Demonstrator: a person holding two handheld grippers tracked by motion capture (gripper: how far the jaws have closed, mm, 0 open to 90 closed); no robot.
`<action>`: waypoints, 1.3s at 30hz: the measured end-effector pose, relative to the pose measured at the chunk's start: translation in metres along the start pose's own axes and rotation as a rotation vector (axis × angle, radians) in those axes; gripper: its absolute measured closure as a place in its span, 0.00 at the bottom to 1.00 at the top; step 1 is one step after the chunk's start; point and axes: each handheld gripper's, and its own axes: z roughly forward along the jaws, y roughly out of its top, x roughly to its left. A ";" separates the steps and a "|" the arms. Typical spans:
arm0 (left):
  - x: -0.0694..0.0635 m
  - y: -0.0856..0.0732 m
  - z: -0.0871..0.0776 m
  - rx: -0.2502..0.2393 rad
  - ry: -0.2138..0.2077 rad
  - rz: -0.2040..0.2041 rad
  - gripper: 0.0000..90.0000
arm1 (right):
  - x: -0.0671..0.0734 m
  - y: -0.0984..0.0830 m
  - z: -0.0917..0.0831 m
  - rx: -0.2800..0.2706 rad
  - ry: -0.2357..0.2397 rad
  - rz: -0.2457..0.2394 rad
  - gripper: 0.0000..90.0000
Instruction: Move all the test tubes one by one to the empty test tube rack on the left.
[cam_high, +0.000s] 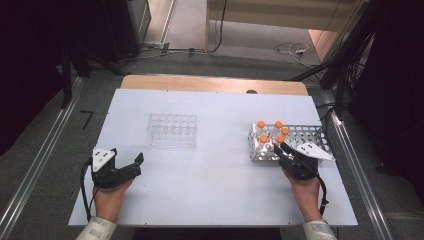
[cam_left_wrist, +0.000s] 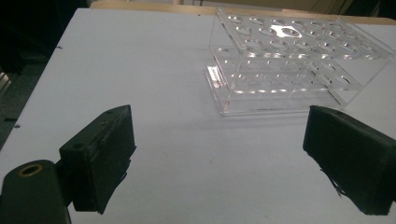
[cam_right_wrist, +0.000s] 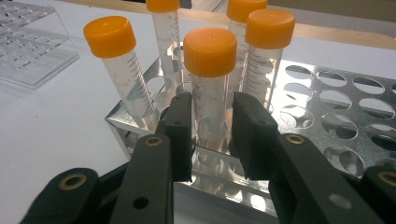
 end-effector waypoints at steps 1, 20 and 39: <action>0.000 0.000 0.000 0.000 0.000 0.000 0.10 | 0.000 0.000 0.001 0.000 0.000 0.001 0.75; 0.001 0.000 -0.001 -0.003 -0.003 -0.001 0.10 | 0.001 0.013 -0.008 -0.075 -0.014 0.003 0.80; -0.008 0.002 -0.003 -0.012 -0.032 0.022 0.10 | 0.010 0.020 -0.050 -0.143 0.031 -0.002 0.80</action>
